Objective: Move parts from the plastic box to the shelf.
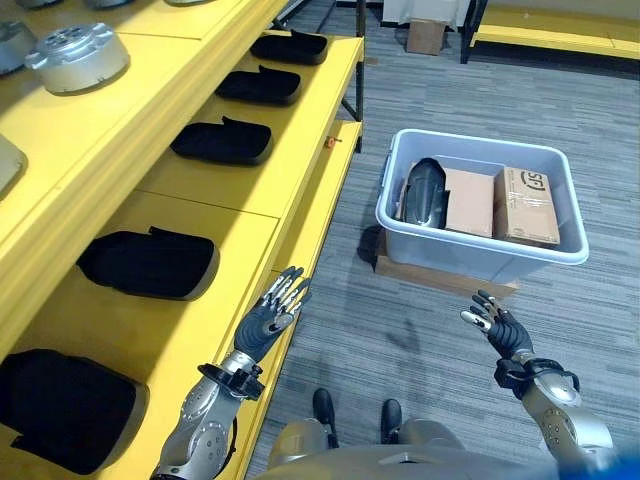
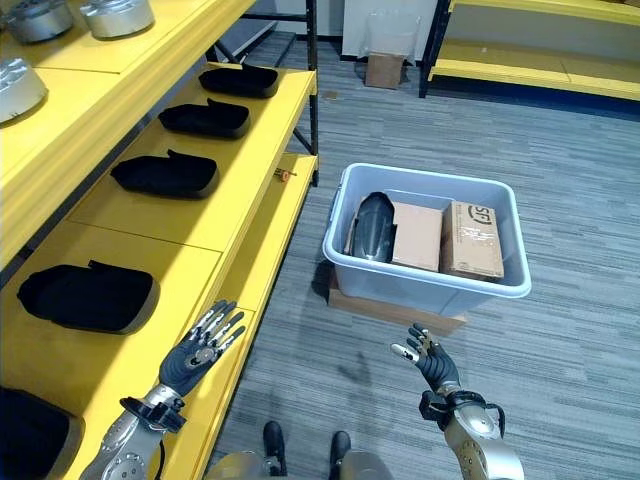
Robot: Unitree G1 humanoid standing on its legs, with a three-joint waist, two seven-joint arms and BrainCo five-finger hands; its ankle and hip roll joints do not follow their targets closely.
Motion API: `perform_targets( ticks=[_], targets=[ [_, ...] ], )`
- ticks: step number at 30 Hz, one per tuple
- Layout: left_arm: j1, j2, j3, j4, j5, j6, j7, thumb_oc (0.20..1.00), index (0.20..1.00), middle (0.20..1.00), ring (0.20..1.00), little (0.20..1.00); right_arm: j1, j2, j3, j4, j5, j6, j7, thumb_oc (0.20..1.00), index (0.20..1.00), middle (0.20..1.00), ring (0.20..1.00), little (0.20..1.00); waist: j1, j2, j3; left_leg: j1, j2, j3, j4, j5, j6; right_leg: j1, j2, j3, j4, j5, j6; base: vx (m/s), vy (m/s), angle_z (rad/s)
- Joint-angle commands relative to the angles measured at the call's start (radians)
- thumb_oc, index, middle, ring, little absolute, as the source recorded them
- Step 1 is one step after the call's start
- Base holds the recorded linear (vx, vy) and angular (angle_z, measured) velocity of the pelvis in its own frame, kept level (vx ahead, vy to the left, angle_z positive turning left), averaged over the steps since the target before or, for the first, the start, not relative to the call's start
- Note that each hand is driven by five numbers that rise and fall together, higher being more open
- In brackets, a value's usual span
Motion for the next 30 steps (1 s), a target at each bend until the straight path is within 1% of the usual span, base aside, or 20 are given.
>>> perform_targets(
  ticks=[1, 3, 6, 8, 9, 11, 13, 14, 16, 17, 18, 19, 20, 23, 24, 25, 26, 27, 28, 30],
  targets=[
    [0.019, 0.029, 0.024, -0.048, -0.012, -0.016, -0.076, 1.0, 1.0, 1.0, 1.0, 1.0, -0.018, 0.012, -0.016, -0.042, 0.015, -0.009, 0.045, 1.0, 1.0, 1.0, 1.0, 1.0, 0.014, -0.049, -0.054, 0.009, 0.045, 0.015, 0.01, -0.017, -0.063, 0.087, -0.074, -0.112, -0.11, 0.086, 0.099, 0.04, 0.081, 0.01],
    [0.018, 0.028, 0.026, -0.054, -0.011, -0.007, -0.091, 1.0, 1.0, 1.0, 1.0, 1.0, -0.024, 0.019, -0.006, -0.045, 0.01, -0.023, 0.049, 1.0, 1.0, 1.0, 1.0, 1.0, 0.017, -0.052, -0.062, 0.02, 0.04, 0.024, 0.002, -0.022, -0.058, 0.094, -0.074, -0.116, -0.117, 0.09, 0.102, 0.03, 0.08, 0.01],
    [-0.001, 0.039, 0.014, -0.048, 0.042, -0.007, -0.082, 1.0, 1.0, 1.0, 1.0, 1.0, -0.053, 0.026, 0.012, -0.046, 0.034, -0.043, 0.034, 1.0, 1.0, 1.0, 1.0, 1.0, 0.019, -0.052, -0.071, 0.035, 0.036, 0.036, -0.005, -0.027, -0.053, 0.1, -0.074, -0.125, -0.113, 0.091, 0.104, 0.02, 0.09, 0.05],
    [-0.009, 0.041, 0.008, -0.045, 0.035, 0.002, -0.084, 1.0, 1.0, 1.0, 1.0, 1.0, -0.07, 0.027, 0.02, -0.048, 0.031, -0.053, 0.026, 1.0, 1.0, 1.0, 1.0, 1.0, 0.021, -0.051, -0.074, 0.039, 0.034, 0.041, -0.005, -0.03, -0.051, 0.1, -0.072, -0.13, -0.104, 0.086, 0.104, -0.02, 0.122, 0.01],
    [-0.028, 0.041, -0.005, -0.037, -0.002, 0.008, -0.102, 1.0, 1.0, 1.0, 1.0, 1.0, -0.108, 0.029, 0.037, -0.049, -0.001, -0.063, 0.014, 1.0, 1.0, 1.0, 1.0, 1.0, 0.026, -0.047, -0.071, 0.051, 0.03, 0.048, -0.003, -0.037, -0.044, 0.097, -0.067, -0.142, -0.057, 0.062, 0.101, -0.05, 0.147, -0.03],
    [-0.058, 0.039, -0.026, -0.031, 0.024, -0.009, -0.12, 1.0, 1.0, 1.0, 1.0, 1.0, -0.138, 0.035, 0.057, -0.048, -0.033, -0.061, -0.012, 1.0, 1.0, 1.0, 1.0, 1.0, 0.028, -0.043, -0.067, 0.057, 0.03, 0.053, 0.002, -0.04, -0.037, 0.084, -0.063, -0.151, 0.002, 0.046, 0.1, -0.07, 0.164, -0.12],
    [-0.088, 0.04, -0.054, -0.033, 0.013, -0.016, -0.114, 1.0, 1.0, 1.0, 1.0, 1.0, -0.166, 0.036, 0.072, -0.039, -0.064, -0.058, -0.033, 1.0, 1.0, 1.0, 1.0, 1.0, 0.03, -0.042, -0.061, 0.065, 0.027, 0.059, 0.004, -0.045, -0.028, 0.062, -0.067, -0.159, 0.071, 0.048, 0.108, -0.07, 0.152, -0.24],
    [-0.13, 0.039, -0.086, -0.03, -0.019, -0.015, -0.097, 1.0, 1.0, 1.0, 1.0, 1.0, -0.195, 0.036, 0.088, -0.021, -0.07, -0.047, -0.068, 1.0, 1.0, 1.0, 1.0, 1.0, 0.026, -0.039, -0.053, 0.075, 0.02, 0.058, 0.012, -0.055, -0.012, 0.023, -0.081, -0.156, 0.173, 0.069, 0.128, -0.05, 0.174, -0.44],
    [-0.189, 0.041, -0.125, -0.018, -0.003, -0.026, -0.053, 1.0, 1.0, 1.0, 1.0, 1.0, -0.229, 0.053, 0.104, 0.01, -0.067, -0.027, -0.135, 1.0, 1.0, 1.0, 1.0, 1.0, 0.022, -0.035, -0.046, 0.08, 0.019, 0.055, 0.028, -0.068, 0.006, -0.027, -0.106, -0.154, 0.288, 0.091, 0.148, -0.03, 0.126, -0.46],
    [-0.22, 0.033, -0.147, -0.005, -0.011, -0.02, -0.029, 1.0, 1.0, 1.0, 1.0, 1.0, -0.248, 0.068, 0.112, 0.037, -0.068, -0.028, -0.151, 1.0, 1.0, 1.0, 1.0, 1.0, 0.02, -0.037, -0.041, 0.091, 0.015, 0.051, 0.033, -0.075, 0.018, -0.064, -0.132, -0.142, 0.347, 0.118, 0.169, 0.0, -0.017, -0.38],
    [-0.243, 0.022, -0.163, 0.001, -0.028, -0.004, -0.019, 1.0, 1.0, 1.0, 1.0, 1.0, -0.261, 0.088, 0.128, 0.045, -0.074, -0.034, -0.178, 1.0, 1.0, 1.0, 1.0, 1.0, 0.024, -0.042, -0.037, 0.098, 0.021, 0.046, 0.046, -0.081, 0.023, -0.077, -0.165, -0.126, 0.336, 0.142, 0.187, 0.01, -0.048, -0.27],
    [-0.244, 0.022, -0.164, 0.001, -0.028, -0.003, -0.019, 1.0, 1.0, 1.0, 1.0, 1.0, -0.262, 0.09, 0.129, 0.046, -0.076, -0.035, -0.179, 1.0, 1.0, 1.0, 1.0, 1.0, 0.024, -0.042, -0.035, 0.099, 0.021, 0.045, 0.048, -0.082, 0.023, -0.075, -0.168, -0.127, 0.334, 0.142, 0.188, 0.02, -0.12, -0.11],
    [-0.249, 0.015, -0.174, 0.005, -0.025, -0.004, -0.014, 1.0, 1.0, 1.0, 1.0, 1.0, -0.267, 0.103, 0.137, 0.044, -0.087, -0.041, -0.194, 1.0, 1.0, 1.0, 1.0, 1.0, 0.032, -0.047, -0.034, 0.099, 0.028, 0.049, 0.057, -0.083, 0.019, -0.055, -0.199, -0.136, 0.287, 0.158, 0.198, 0.03, -0.127, 0.1],
    [-0.254, 0.001, -0.197, 0.021, -0.007, -0.017, 0.004, 1.0, 1.0, 1.0, 1.0, 1.0, -0.283, 0.122, 0.159, 0.028, -0.103, -0.032, -0.231, 1.0, 1.0, 1.0, 1.0, 1.0, 0.046, -0.057, -0.031, 0.102, 0.035, 0.055, 0.065, -0.089, 0.015, -0.016, -0.27, -0.138, 0.156, 0.235, 0.215, 0.05, -0.209, -0.12],
    [-0.259, -0.001, -0.212, 0.032, -0.002, -0.031, 0.021, 1.0, 1.0, 1.0, 1.0, 1.0, -0.291, 0.128, 0.171, 0.02, -0.102, -0.024, -0.244, 1.0, 1.0, 1.0, 1.0, 1.0, 0.045, -0.063, -0.027, 0.106, 0.043, 0.056, 0.071, -0.1, 0.008, -0.007, -0.311, -0.119, 0.059, 0.289, 0.228, 0.06, -0.27, -0.18],
    [-0.261, -0.001, -0.216, 0.033, -0.009, -0.028, 0.028, 1.0, 1.0, 1.0, 1.0, 1.0, -0.296, 0.134, 0.177, 0.019, -0.103, -0.024, -0.249, 1.0, 1.0, 1.0, 1.0, 1.0, 0.046, -0.067, -0.023, 0.108, 0.048, 0.06, 0.076, -0.11, 0.006, -0.012, -0.335, -0.115, 0.026, 0.321, 0.24, 0.08, -0.311, -0.14],
    [-0.257, -0.003, -0.218, 0.036, -0.015, -0.027, 0.038, 1.0, 1.0, 1.0, 1.0, 1.0, -0.302, 0.143, 0.183, 0.021, -0.105, -0.02, -0.244, 1.0, 1.0, 1.0, 1.0, 1.0, 0.051, -0.071, -0.019, 0.113, 0.056, 0.071, 0.077, -0.119, 0.0, -0.022, -0.364, -0.126, 0.002, 0.356, 0.251, 0.17, -0.384, -0.22],
    [-0.238, -0.002, -0.216, 0.045, -0.01, -0.046, 0.045, 1.0, 1.0, 1.0, 1.0, 1.0, -0.314, 0.156, 0.197, 0.016, -0.113, -0.009, -0.22, 1.0, 1.0, 1.0, 1.0, 1.0, 0.072, -0.065, -0.008, 0.135, 0.087, 0.103, 0.075, -0.133, -0.021, -0.024, -0.399, -0.189, -0.027, 0.383, 0.267, 0.16, -0.332, -0.23],
    [-0.236, -0.003, -0.215, 0.045, -0.01, -0.047, 0.043, 1.0, 1.0, 1.0, 1.0, 1.0, -0.314, 0.156, 0.198, 0.015, -0.116, -0.009, -0.218, 1.0, 1.0, 1.0, 1.0, 1.0, 0.073, -0.063, -0.006, 0.137, 0.092, 0.105, 0.076, -0.133, -0.023, -0.021, -0.399, -0.194, -0.027, 0.381, 0.267, 0.18, -0.371, -0.32],
    [-0.222, 0.008, -0.205, 0.045, -0.009, -0.052, 0.018, 1.0, 1.0, 1.0, 1.0, 1.0, -0.309, 0.143, 0.212, -0.008, -0.132, -0.022, -0.212, 1.0, 1.0, 1.0, 1.0, 1.0, 0.079, -0.058, 0.001, 0.117, 0.12, 0.113, 0.089, -0.124, -0.036, 0.003, -0.379, -0.221, -0.054, 0.347, 0.263, 0.12, -0.321, -0.16]
  ],
)
